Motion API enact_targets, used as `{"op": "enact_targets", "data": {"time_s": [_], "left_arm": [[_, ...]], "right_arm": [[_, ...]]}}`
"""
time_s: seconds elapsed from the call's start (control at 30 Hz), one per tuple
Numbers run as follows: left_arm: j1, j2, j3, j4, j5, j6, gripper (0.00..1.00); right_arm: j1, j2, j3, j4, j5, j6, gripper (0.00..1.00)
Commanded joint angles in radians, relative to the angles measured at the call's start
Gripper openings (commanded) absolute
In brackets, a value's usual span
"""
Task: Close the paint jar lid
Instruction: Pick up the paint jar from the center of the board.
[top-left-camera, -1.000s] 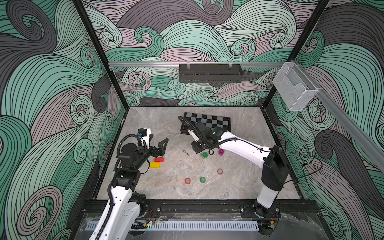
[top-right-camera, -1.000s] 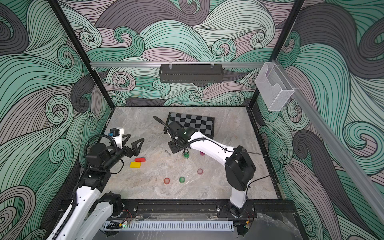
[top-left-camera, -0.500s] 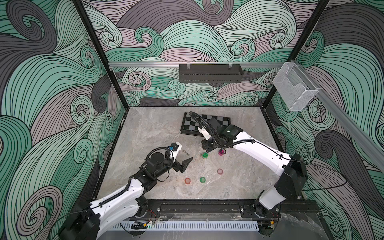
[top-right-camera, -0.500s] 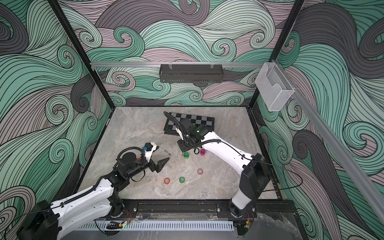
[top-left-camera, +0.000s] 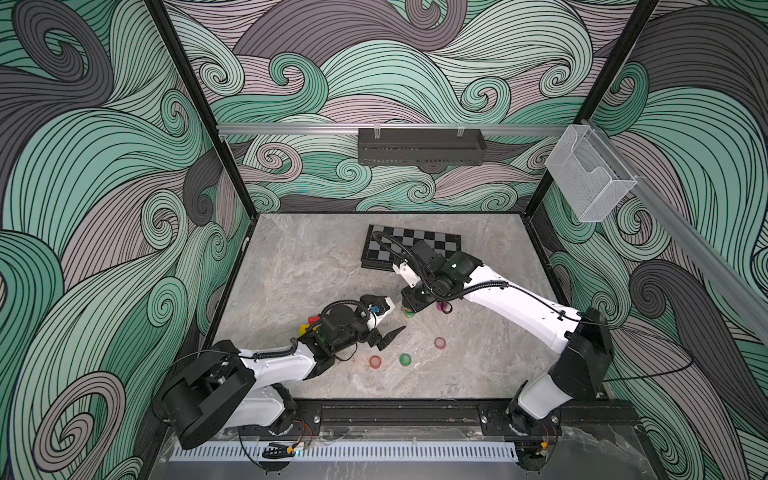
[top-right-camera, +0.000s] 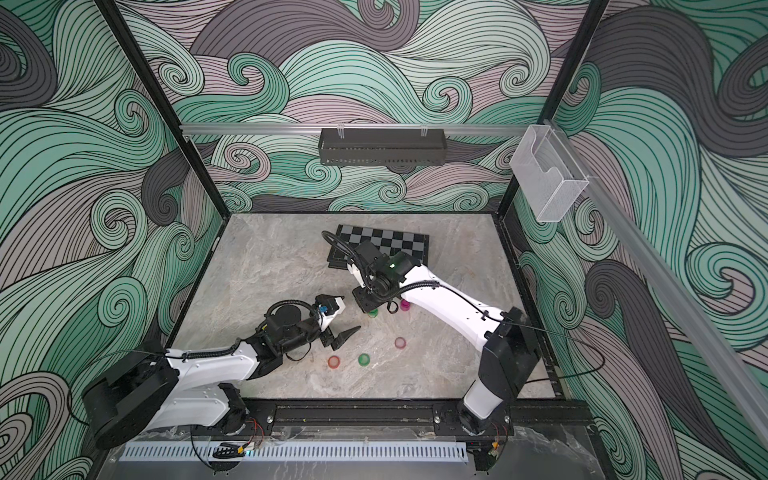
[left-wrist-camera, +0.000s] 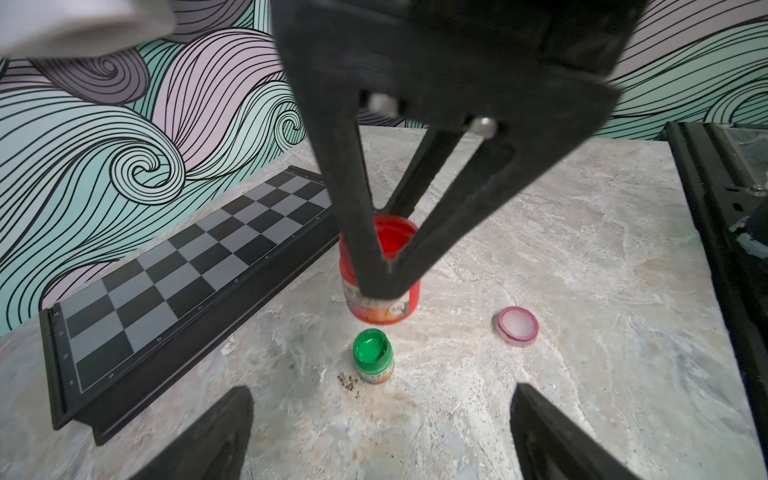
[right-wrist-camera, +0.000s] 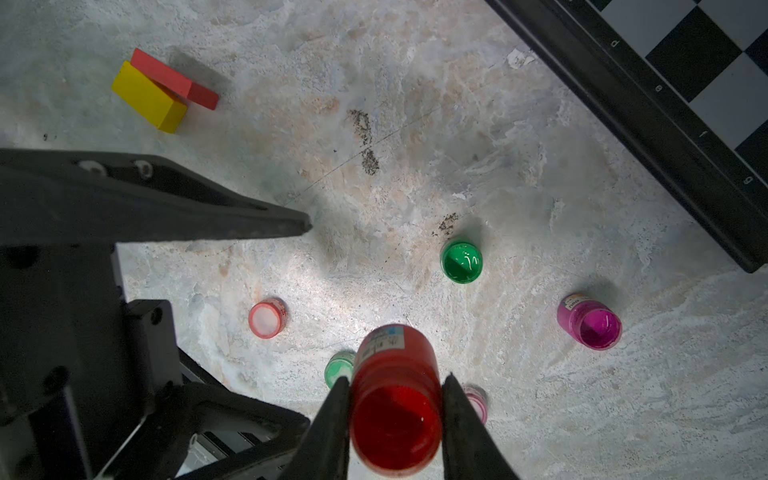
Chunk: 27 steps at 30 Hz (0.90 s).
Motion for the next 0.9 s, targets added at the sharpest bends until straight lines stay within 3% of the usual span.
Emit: {"op": "enact_targets", "data": {"time_s": [0.0,0.87], "left_arm": [[-0.012,0.02,0.04,0.117,-0.023,0.026,0.93],[-0.012,-0.017,0.107,0.049,-0.047,-0.085,0.62]], "right_arm": [[0.016,0.002,0.046,-0.005,-0.018,0.013,0.35],[0.039,0.034,0.149,-0.065,-0.023,0.026,0.35]]}}
